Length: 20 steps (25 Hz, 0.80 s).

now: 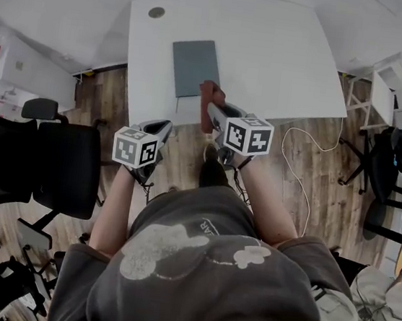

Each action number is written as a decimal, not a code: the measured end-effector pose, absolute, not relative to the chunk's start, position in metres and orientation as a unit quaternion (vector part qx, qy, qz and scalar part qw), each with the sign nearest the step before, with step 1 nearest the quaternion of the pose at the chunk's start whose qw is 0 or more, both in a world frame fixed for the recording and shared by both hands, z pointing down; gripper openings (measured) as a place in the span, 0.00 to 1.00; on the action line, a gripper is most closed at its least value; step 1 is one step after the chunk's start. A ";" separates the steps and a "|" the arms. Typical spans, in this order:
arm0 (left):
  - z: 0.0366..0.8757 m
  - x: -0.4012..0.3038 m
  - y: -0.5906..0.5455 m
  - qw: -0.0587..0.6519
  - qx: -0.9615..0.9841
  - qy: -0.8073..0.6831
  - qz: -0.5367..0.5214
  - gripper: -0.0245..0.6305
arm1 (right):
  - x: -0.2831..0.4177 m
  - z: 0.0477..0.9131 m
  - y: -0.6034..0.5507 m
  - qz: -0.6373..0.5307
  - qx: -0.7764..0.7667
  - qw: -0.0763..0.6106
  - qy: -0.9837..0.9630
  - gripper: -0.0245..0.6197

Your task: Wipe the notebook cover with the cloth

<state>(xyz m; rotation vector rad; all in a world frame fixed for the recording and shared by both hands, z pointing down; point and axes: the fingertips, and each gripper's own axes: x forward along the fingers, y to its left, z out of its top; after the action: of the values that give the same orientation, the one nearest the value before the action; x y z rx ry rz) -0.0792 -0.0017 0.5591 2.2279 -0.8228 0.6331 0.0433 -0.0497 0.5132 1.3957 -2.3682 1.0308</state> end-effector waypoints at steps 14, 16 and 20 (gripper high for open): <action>0.539 -0.133 0.085 0.313 0.875 -0.300 0.217 0.03 | -0.003 0.500 0.055 0.338 0.513 0.083 -0.785 0.18; 0.538 -0.140 0.098 0.313 0.876 -0.297 0.214 0.03 | -0.006 0.500 0.070 0.339 0.519 0.083 -0.780 0.18; 0.536 -0.153 0.119 0.307 0.880 -0.294 0.214 0.03 | -0.014 0.499 0.095 0.337 0.530 0.077 -0.774 0.18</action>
<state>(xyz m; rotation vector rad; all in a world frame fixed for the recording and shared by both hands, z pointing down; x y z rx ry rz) -0.1531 0.1194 0.5359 2.3265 -0.7766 0.5655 -0.0135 0.0950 0.4990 1.5890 -2.3202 1.0097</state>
